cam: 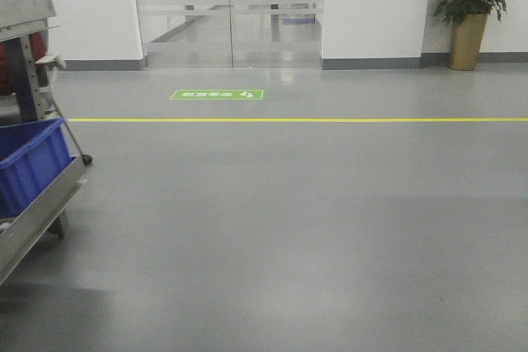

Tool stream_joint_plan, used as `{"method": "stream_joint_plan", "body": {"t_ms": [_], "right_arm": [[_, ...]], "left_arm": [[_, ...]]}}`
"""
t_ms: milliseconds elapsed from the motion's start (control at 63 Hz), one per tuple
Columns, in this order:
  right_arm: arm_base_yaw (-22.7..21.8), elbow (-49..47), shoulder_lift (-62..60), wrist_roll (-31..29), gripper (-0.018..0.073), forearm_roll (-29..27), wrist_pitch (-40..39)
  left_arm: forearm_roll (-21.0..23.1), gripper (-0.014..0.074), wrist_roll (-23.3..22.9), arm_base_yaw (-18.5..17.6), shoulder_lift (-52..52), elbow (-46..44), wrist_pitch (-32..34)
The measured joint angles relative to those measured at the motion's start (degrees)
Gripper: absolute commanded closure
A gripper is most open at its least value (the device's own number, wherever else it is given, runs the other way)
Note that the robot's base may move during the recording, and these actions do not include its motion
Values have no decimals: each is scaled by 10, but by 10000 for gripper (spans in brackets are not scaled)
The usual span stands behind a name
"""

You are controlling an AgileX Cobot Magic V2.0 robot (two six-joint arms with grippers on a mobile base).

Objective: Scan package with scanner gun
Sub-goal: 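Turn the base and drive up to the red-framed felt table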

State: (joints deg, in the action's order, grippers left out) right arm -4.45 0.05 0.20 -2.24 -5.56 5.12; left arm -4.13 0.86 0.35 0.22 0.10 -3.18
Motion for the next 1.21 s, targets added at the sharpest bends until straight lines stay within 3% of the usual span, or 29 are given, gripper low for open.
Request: {"method": "stream_joint_plan", "body": {"t_ms": [1207], "right_arm": [[0, 0, 0, 0, 721, 0, 0]], "left_arm": [[0, 707, 0, 0, 0, 0, 0]]}}
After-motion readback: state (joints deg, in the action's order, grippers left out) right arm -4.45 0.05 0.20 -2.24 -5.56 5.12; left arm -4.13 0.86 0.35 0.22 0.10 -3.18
